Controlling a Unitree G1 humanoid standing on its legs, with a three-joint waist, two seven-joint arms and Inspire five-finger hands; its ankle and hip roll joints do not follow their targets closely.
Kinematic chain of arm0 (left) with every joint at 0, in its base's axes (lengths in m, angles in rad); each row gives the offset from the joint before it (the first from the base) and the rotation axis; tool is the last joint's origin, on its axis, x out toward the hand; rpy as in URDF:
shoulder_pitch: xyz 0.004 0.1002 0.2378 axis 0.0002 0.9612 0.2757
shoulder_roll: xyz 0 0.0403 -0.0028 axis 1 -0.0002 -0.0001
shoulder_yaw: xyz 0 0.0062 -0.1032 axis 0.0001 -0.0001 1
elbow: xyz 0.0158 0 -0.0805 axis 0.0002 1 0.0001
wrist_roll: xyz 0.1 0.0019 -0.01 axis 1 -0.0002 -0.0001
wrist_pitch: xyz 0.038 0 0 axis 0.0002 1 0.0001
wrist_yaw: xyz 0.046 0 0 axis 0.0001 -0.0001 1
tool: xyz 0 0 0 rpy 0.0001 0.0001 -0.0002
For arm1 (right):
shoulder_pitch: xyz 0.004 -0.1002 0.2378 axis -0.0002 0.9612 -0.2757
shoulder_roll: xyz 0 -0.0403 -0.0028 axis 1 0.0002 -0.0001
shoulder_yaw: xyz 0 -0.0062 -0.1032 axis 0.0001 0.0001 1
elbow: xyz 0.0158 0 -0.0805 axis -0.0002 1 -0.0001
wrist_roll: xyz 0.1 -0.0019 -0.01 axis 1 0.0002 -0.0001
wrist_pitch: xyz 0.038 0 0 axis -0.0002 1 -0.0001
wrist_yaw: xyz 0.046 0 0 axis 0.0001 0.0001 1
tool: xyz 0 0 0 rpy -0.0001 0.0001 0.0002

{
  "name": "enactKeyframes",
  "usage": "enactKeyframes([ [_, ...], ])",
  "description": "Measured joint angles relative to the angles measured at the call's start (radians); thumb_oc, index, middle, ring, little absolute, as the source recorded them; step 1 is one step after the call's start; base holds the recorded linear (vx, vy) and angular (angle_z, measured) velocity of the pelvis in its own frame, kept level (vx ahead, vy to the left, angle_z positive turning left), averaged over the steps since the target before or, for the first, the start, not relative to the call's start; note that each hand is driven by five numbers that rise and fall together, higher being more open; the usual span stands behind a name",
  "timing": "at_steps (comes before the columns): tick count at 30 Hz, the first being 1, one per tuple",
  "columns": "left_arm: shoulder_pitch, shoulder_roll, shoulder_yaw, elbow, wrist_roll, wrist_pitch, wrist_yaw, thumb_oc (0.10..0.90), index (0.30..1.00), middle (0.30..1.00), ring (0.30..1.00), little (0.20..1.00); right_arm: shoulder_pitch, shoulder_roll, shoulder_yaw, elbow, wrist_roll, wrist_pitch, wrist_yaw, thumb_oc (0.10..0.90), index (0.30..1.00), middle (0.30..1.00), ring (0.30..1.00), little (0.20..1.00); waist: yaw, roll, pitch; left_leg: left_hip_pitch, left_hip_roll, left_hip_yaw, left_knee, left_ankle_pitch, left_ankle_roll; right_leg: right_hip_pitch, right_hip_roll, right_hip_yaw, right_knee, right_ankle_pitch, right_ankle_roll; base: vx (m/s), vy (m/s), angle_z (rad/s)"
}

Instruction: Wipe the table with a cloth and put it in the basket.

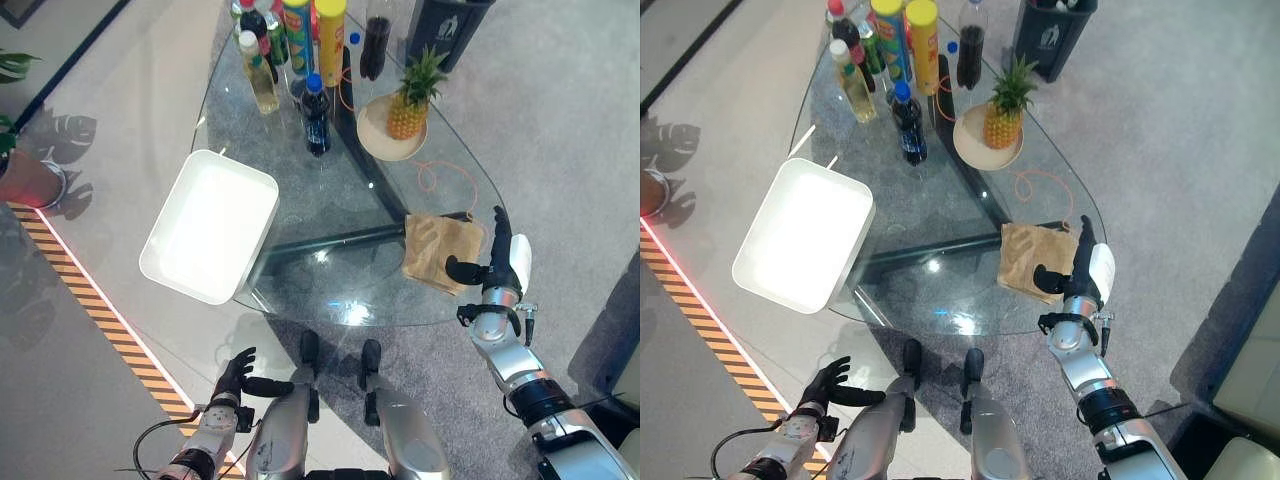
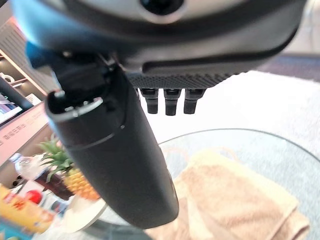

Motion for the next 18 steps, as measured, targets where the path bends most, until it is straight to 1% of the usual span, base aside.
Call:
enactKeyframes([
  [2,-0.015,-0.001,-0.006,-0.003,0.000,-0.002,0.002,0.800,0.900,0.900,0.900,0.900,-0.024,-0.002,-0.012,0.007,0.030,0.017,-0.044,0.800,0.900,0.900,0.900,0.900,0.001,0.011,0.009,-0.029,-0.002,0.006,0.011,0.002,0.002,-0.037,-0.004,0.002,0.021,-0.002,0.002,-0.02,0.005,-0.04],
  [4,-0.019,0.001,-0.007,-0.015,-0.010,-0.003,0.020,0.800,0.900,0.900,0.900,0.900,-0.041,-0.002,-0.016,0.022,0.070,0.022,-0.094,0.800,0.900,0.900,0.900,0.900,0.003,0.013,0.010,-0.056,-0.004,0.006,0.012,0.008,0.003,-0.074,-0.007,0.003,0.046,-0.009,0.002,-0.01,0.016,0.00],
  [6,-0.034,0.001,-0.007,-0.020,-0.028,-0.002,0.030,0.800,0.900,0.900,0.900,0.900,-0.082,-0.002,-0.037,0.056,0.119,0.029,-0.141,0.800,0.900,0.900,0.900,0.900,0.004,0.013,0.010,-0.099,-0.008,0.007,0.015,0.019,0.004,-0.137,-0.014,0.004,0.092,-0.023,0.000,0.00,0.010,0.02],
  [8,-0.051,0.001,-0.020,-0.023,-0.039,-0.001,0.039,0.800,0.900,0.900,0.900,0.900,-0.114,-0.002,-0.056,0.081,0.153,0.036,-0.167,0.800,0.900,0.900,0.900,0.900,0.007,0.014,0.010,-0.139,-0.010,0.007,0.027,0.022,0.004,-0.187,-0.019,0.006,0.128,-0.032,-0.001,0.00,0.000,0.00],
  [12,-0.061,0.001,-0.038,-0.050,-0.040,0.000,0.041,0.800,0.900,0.900,0.900,0.900,-0.150,-0.002,-0.058,0.090,0.198,0.053,-0.188,0.800,0.900,0.900,0.900,0.900,0.021,0.014,0.010,-0.175,-0.011,0.009,0.032,0.029,0.004,-0.244,-0.023,0.016,0.171,-0.042,-0.006,0.00,0.014,-0.02],
  [15,-0.070,0.000,-0.047,-0.085,-0.041,-0.001,0.043,0.800,0.900,0.900,0.900,0.900,-0.196,-0.002,-0.058,0.094,0.243,0.054,-0.189,0.800,0.900,0.900,0.900,0.900,0.022,0.014,0.010,-0.227,-0.015,0.011,0.051,0.032,0.006,-0.312,-0.028,0.027,0.220,-0.053,-0.009,0.01,0.008,0.00],
  [18,-0.071,0.000,-0.065,-0.111,-0.045,-0.001,0.045,0.800,0.900,0.900,0.900,0.900,-0.224,-0.002,-0.055,0.100,0.269,0.061,-0.189,0.800,0.900,0.900,0.900,0.900,0.023,0.015,0.010,-0.265,-0.017,0.011,0.067,0.035,0.007,-0.354,-0.032,0.028,0.245,-0.057,-0.011,0.02,0.016,0.01],
])
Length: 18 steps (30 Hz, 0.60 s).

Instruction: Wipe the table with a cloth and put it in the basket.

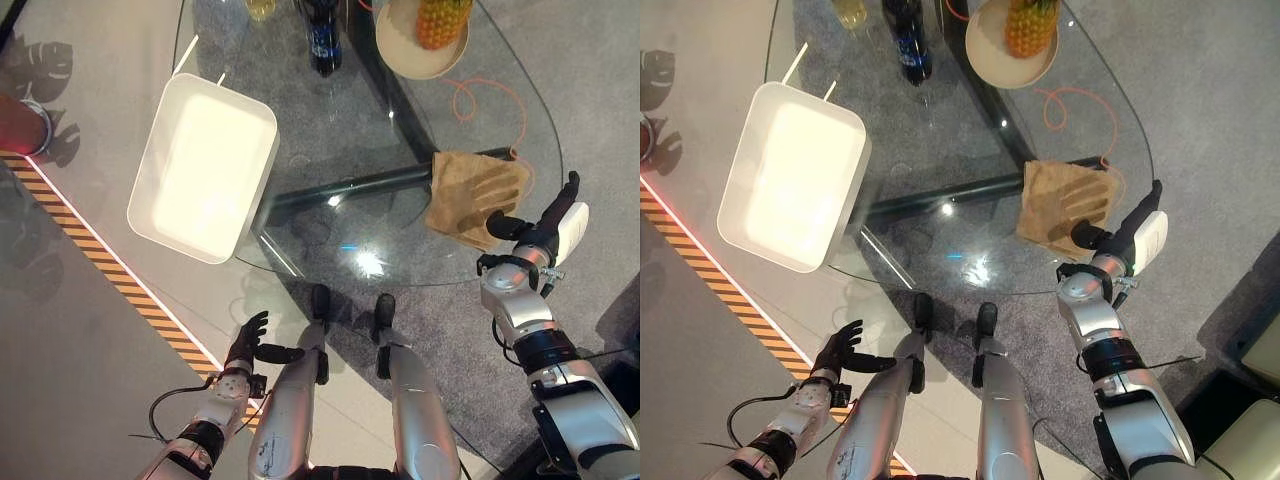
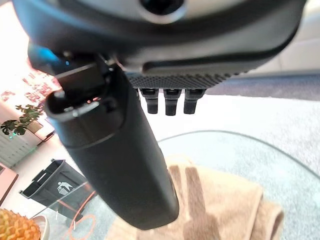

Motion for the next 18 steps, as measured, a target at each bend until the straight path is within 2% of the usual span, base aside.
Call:
enactKeyframes([
  [13,-0.027,0.000,-0.009,-0.050,-0.032,0.007,0.022,0.800,0.900,0.900,0.900,0.900,-0.081,-0.015,0.032,0.030,0.130,-0.002,0.060,0.800,0.900,0.900,0.900,0.900,0.007,0.000,0.000,-0.127,-0.005,-0.003,0.051,0.002,-0.001,-0.131,-0.010,0.001,0.067,-0.005,-0.006,0.03,0.019,0.01],
  [18,-0.040,0.000,-0.022,-0.078,-0.044,0.007,0.035,0.800,0.900,0.900,0.900,0.900,-0.134,-0.032,0.039,0.110,0.184,-0.016,0.075,0.800,0.900,0.900,0.900,0.900,0.031,0.000,0.000,-0.169,-0.010,-0.011,0.070,0.003,-0.001,-0.173,-0.017,-0.003,0.091,-0.010,-0.009,0.05,0.026,0.05],
])
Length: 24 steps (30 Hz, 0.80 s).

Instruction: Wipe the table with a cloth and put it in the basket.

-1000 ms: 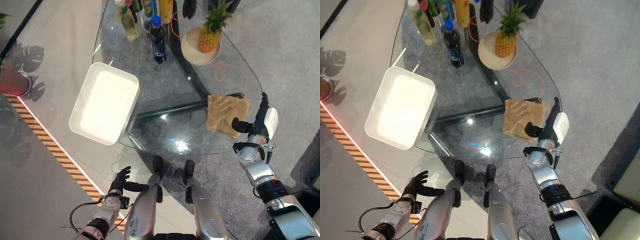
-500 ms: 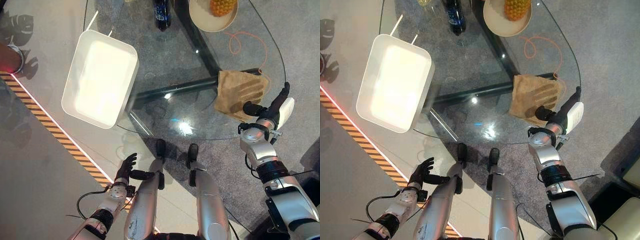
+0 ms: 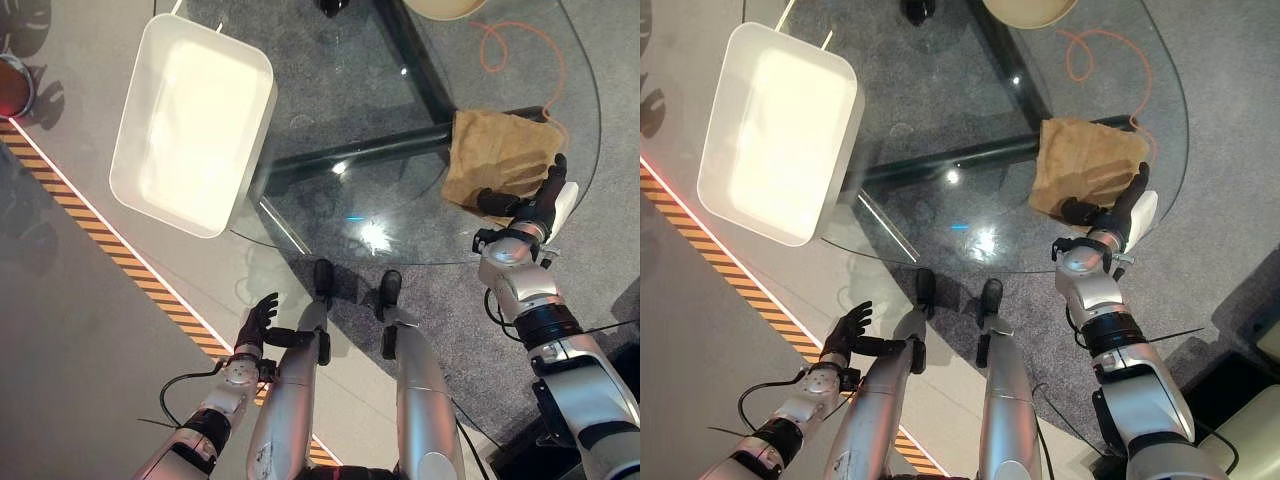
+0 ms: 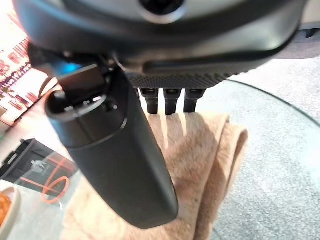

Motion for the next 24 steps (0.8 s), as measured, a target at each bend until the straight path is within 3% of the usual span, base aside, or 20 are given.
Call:
enactKeyframes([
  [11,0.000,0.020,-0.030,-0.042,-0.031,-0.001,0.010,0.800,0.900,0.900,0.900,0.900,-0.108,-0.021,0.005,0.109,0.085,-0.028,-0.034,0.800,0.900,0.900,0.900,0.900,-0.002,0.000,0.000,-0.074,-0.012,-0.018,0.029,0.003,-0.004,-0.065,-0.014,-0.012,0.028,-0.003,0.002,0.03,0.018,0.04],
  [24,0.000,0.039,-0.085,-0.112,-0.047,-0.008,0.042,0.800,0.900,0.900,0.900,0.900,-0.182,-0.037,0.016,0.127,0.113,0.000,-0.159,0.800,0.900,0.900,0.900,0.900,0.003,0.001,-0.002,-0.142,-0.019,-0.027,0.033,0.012,-0.015,-0.141,-0.021,-0.012,0.043,0.001,-0.003,0.00,0.001,0.01],
])
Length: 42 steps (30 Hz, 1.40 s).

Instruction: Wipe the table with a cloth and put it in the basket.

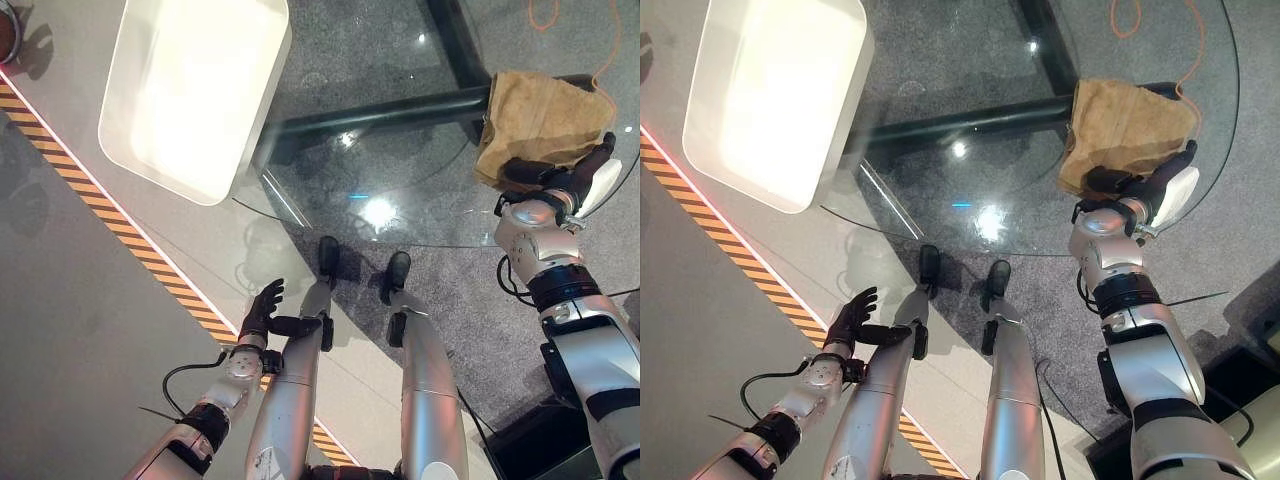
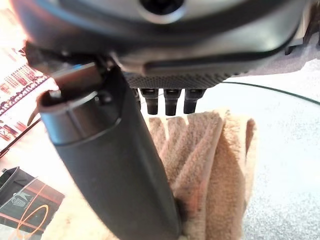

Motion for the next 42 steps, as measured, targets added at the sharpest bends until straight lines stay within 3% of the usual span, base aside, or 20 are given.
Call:
enactKeyframes([
  [12,0.000,-0.002,-0.016,-0.020,-0.021,-0.005,0.007,0.800,0.900,0.900,0.900,0.900,-0.013,0.014,0.027,-0.036,-0.100,0.042,-0.151,0.800,0.900,0.900,0.900,0.900,0.023,0.003,-0.001,-0.024,-0.004,0.001,0.012,0.000,0.000,-0.030,-0.001,0.011,0.017,0.001,-0.002,0.00,0.000,0.00],
  [21,0.000,-0.002,-0.012,-0.024,-0.035,-0.006,0.009,0.800,0.900,0.900,0.900,0.900,0.092,0.014,0.014,-0.187,-0.139,0.053,-0.172,0.800,0.900,0.900,0.900,0.900,0.007,0.003,0.000,-0.024,-0.003,0.010,0.011,0.003,0.007,-0.028,0.001,0.017,0.013,0.003,0.001,0.00,0.006,-0.01],
  [29,-0.001,-0.004,-0.006,-0.003,-0.035,-0.006,0.008,0.800,0.900,0.900,0.900,0.900,0.055,0.022,0.020,-0.133,-0.148,0.072,-0.170,0.800,0.900,0.900,0.900,0.900,0.004,0.003,0.000,-0.024,-0.003,0.009,0.014,0.003,0.008,-0.026,0.001,0.016,0.013,0.003,0.001,0.00,0.000,0.00],
  [33,-0.001,-0.004,-0.007,0.005,-0.035,-0.007,0.008,0.800,0.900,0.900,0.900,0.900,0.026,0.023,0.025,-0.075,-0.104,0.053,-0.166,0.800,0.900,0.900,0.900,0.900,0.009,0.003,0.000,-0.024,-0.004,0.009,0.014,0.004,0.006,-0.026,0.000,0.016,0.013,0.004,0.001,0.00,0.000,0.00],
  [42,-0.001,-0.001,-0.012,0.001,-0.036,-0.023,0.007,0.800,0.900,0.900,0.900,0.900,0.000,0.011,0.022,-0.012,0.090,-0.071,-0.059,0.800,0.900,0.900,0.900,0.900,0.010,0.004,-0.001,-0.024,-0.005,0.006,0.011,0.005,0.004,-0.029,-0.001,0.016,0.015,0.005,0.002,0.00,0.000,0.00],
])
